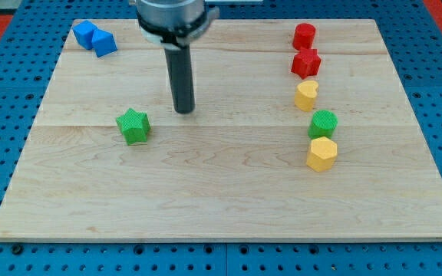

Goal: Push the green star to the bottom of the board

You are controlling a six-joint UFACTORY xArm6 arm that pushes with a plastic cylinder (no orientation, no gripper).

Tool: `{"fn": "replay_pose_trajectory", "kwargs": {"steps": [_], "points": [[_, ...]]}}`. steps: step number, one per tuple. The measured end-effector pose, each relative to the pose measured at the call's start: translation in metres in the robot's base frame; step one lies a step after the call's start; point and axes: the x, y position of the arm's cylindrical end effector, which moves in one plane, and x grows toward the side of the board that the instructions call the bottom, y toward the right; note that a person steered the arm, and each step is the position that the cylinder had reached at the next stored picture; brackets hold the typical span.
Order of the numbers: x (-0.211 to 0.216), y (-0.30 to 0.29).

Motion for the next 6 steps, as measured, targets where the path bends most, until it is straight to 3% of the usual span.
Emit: {"fn": "replay_pose_trajectory", "kwargs": {"steps": [1, 2, 5, 6], "points": [[-0.009, -0.069], [0.021, -0.092], [0.111, -0.031], [0.126, 0.025]]}}
